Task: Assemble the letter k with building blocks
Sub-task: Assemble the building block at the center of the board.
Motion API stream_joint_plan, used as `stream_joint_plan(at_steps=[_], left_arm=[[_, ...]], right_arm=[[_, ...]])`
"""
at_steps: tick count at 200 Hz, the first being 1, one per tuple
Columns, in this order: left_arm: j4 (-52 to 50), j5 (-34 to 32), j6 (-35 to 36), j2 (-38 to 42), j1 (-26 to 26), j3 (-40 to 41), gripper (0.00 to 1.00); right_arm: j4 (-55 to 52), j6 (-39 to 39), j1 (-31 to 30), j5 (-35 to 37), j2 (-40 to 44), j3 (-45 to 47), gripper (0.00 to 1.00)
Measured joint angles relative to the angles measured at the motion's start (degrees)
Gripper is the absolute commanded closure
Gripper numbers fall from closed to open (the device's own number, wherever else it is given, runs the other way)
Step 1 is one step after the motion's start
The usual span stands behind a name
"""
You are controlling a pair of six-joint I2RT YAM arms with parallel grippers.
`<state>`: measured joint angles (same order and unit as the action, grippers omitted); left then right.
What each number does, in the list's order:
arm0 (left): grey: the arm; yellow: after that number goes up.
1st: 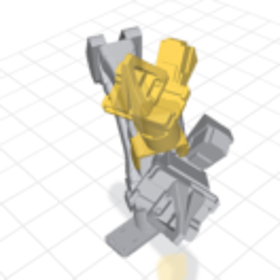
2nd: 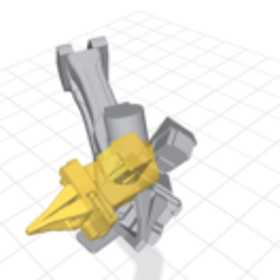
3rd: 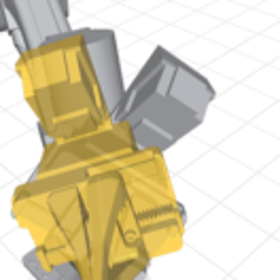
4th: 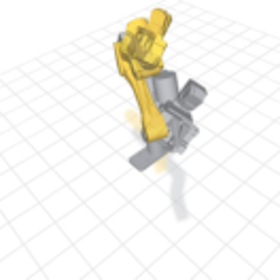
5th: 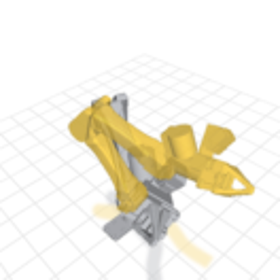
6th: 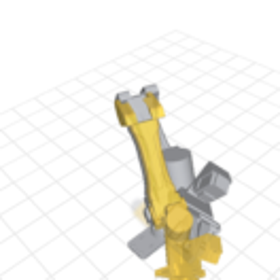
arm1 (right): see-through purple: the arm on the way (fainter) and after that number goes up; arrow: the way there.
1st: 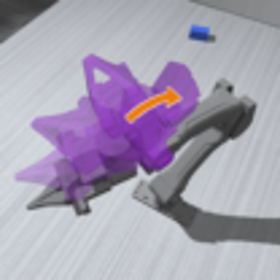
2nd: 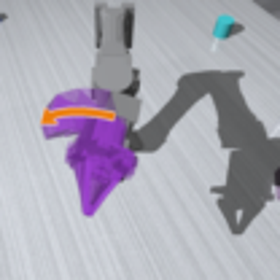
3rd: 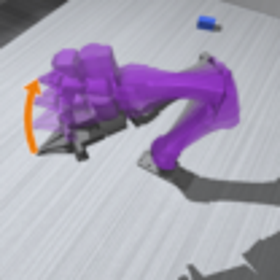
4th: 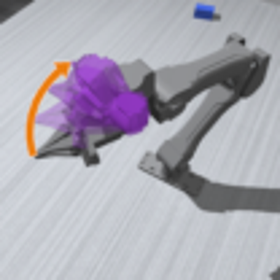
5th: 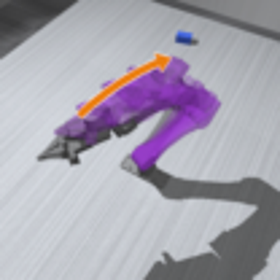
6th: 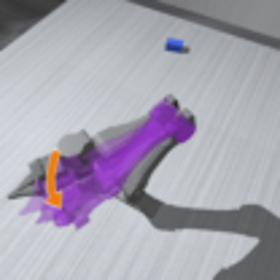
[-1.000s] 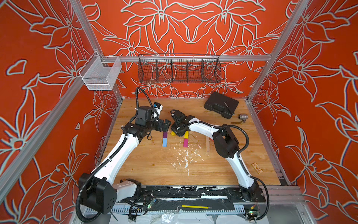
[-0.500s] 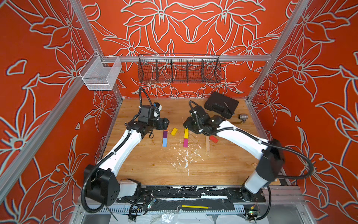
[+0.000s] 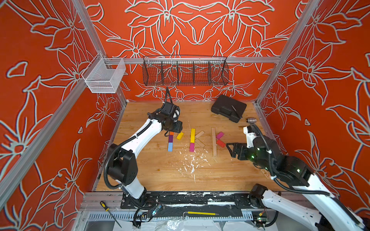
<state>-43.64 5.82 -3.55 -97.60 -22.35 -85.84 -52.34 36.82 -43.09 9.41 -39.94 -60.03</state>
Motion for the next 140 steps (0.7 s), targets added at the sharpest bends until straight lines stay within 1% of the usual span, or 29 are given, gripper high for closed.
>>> stream_joint_plan(at_steps=[37,65,84,107,140], left_arm=[[-7.06,-4.59,4.98,-9.88,-2.49,-7.98,0.41],[-10.40,-7.21,7.69,-15.69,-2.67,-10.91,0.41],[-12.31,-7.78,9.29,-19.39,-2.45,-13.53,0.39],[-13.73,-7.87,11.17,-23.82,-2.29,-17.35,0.38],[-15.13,-7.89,13.05,-28.65,-1.90,-22.69,0.38]], right_arm=[[-4.28,-0.59,0.00,-5.70,-2.10,0.46,0.10],[-4.28,-0.87,0.00,-11.37,-4.74,2.36,0.08],[-3.67,-0.92,0.00,-14.47,-6.71,3.37,0.07],[-2.54,-0.85,0.00,-16.39,-8.63,4.59,0.07],[-1.31,-0.52,0.00,-17.53,-8.46,4.72,0.05]])
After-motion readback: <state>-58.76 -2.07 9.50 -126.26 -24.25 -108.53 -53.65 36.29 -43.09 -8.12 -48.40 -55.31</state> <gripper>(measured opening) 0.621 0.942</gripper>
